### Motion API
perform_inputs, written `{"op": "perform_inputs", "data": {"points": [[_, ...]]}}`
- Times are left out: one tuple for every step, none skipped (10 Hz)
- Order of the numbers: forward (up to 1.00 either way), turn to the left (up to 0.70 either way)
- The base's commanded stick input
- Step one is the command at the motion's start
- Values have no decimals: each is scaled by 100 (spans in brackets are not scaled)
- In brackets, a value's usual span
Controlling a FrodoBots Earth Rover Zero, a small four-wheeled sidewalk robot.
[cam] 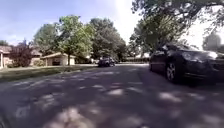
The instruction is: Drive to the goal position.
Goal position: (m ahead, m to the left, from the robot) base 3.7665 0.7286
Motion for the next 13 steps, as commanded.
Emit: {"op": "perform_inputs", "data": {"points": [[69, 3], [69, 3], [69, 3], [69, 3], [69, 3], [69, 3], [69, 3], [69, 3], [69, 3], [69, 3], [69, 3], [69, 3], [69, 3]]}}
